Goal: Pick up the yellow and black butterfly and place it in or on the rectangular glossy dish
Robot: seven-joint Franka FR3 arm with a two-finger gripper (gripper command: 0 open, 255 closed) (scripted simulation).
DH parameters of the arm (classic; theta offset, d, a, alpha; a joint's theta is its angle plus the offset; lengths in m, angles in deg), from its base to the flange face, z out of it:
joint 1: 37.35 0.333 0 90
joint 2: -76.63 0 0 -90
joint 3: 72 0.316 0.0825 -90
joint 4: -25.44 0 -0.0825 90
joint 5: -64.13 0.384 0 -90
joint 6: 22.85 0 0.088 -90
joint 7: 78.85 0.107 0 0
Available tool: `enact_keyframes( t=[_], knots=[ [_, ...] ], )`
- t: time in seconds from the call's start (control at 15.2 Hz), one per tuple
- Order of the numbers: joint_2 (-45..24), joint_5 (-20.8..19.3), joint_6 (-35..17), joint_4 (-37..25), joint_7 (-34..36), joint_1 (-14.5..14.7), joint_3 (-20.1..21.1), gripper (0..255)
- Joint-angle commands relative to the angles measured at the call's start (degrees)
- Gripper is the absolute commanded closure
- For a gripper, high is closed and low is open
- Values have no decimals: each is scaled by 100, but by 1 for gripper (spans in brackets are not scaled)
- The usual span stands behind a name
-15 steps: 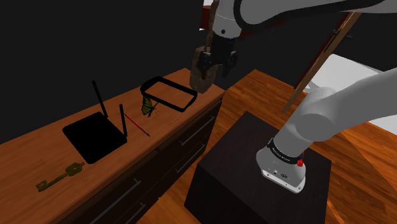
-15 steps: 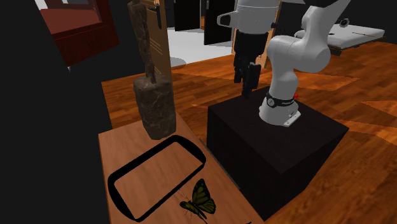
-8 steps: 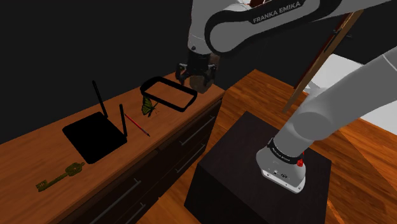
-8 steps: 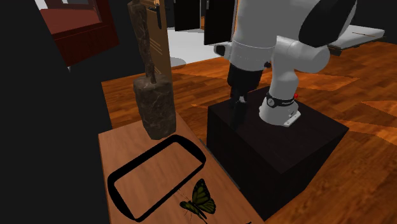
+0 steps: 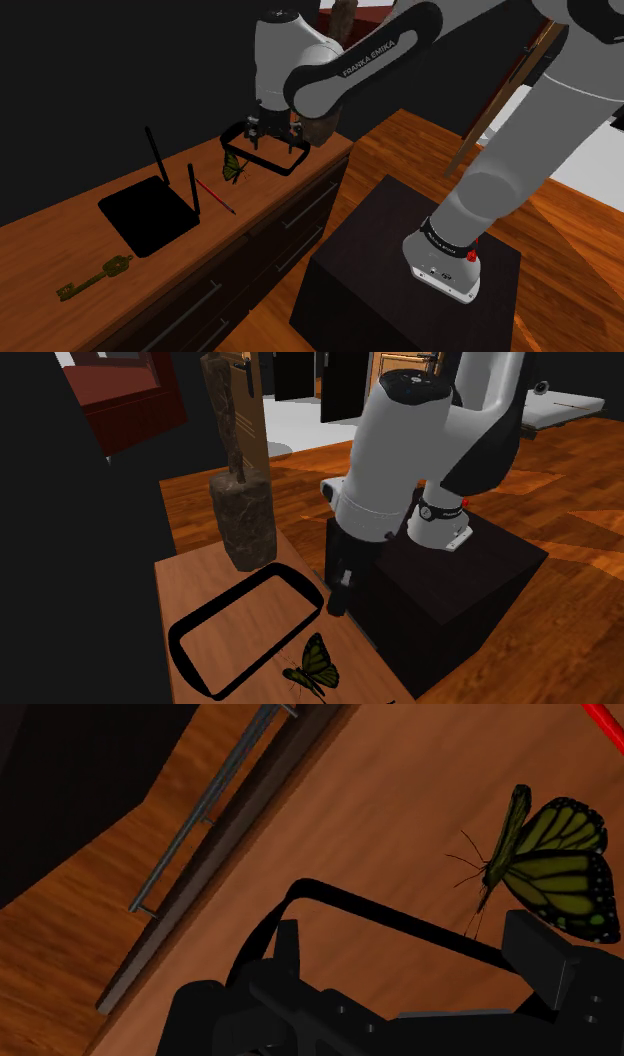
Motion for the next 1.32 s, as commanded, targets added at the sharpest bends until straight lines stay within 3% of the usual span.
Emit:
enact_keyframes(
  t=[0.0,0.26,0.53,1.25],
  knots=[
    [-524,-568,-52,-332,738,33,-19,0],
    [-1571,-1507,6,-1148,1953,375,-335,0],
    [-2515,-2085,164,-2070,2825,790,-748,0],
    [-3095,-2446,-149,-2295,3115,924,-1034,0]
  ],
)
